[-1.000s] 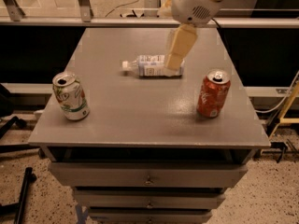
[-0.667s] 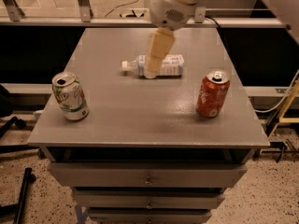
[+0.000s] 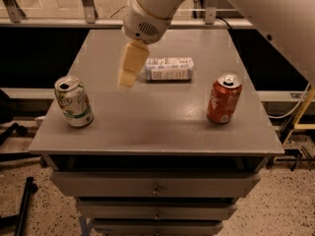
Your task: Knock 7up can over
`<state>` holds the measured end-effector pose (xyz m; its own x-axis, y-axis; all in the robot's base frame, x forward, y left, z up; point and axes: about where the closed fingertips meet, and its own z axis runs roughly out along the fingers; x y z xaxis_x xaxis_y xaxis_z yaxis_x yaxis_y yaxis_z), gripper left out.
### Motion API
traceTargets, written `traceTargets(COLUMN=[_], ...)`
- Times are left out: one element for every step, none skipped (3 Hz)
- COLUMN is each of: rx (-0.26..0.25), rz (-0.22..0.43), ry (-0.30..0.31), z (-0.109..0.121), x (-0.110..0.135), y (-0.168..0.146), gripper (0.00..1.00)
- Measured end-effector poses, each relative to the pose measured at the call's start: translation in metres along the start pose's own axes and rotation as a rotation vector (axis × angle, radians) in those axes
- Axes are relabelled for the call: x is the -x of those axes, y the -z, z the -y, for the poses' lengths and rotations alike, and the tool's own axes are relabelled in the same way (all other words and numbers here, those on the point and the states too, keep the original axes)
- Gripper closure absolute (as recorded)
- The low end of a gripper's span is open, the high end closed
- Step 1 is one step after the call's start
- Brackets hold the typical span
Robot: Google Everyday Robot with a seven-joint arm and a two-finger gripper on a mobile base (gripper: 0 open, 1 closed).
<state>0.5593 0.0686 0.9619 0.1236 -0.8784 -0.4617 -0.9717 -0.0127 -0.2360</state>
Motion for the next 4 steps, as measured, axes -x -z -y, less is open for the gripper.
traceTargets(rx=[0.047,0.079,0.093,0.097], rz=[0.096,0.150,0.216,0.278], ry=[0.047,0.071,0.063,0.049], z=[-0.019,-0.032,-0.042,-0.047], x=[0.033,0.048,0.054,0.062], y=[-0.028,-0.045,-0.062,-0.072], gripper=[0.00,0.00,0.00,0.00])
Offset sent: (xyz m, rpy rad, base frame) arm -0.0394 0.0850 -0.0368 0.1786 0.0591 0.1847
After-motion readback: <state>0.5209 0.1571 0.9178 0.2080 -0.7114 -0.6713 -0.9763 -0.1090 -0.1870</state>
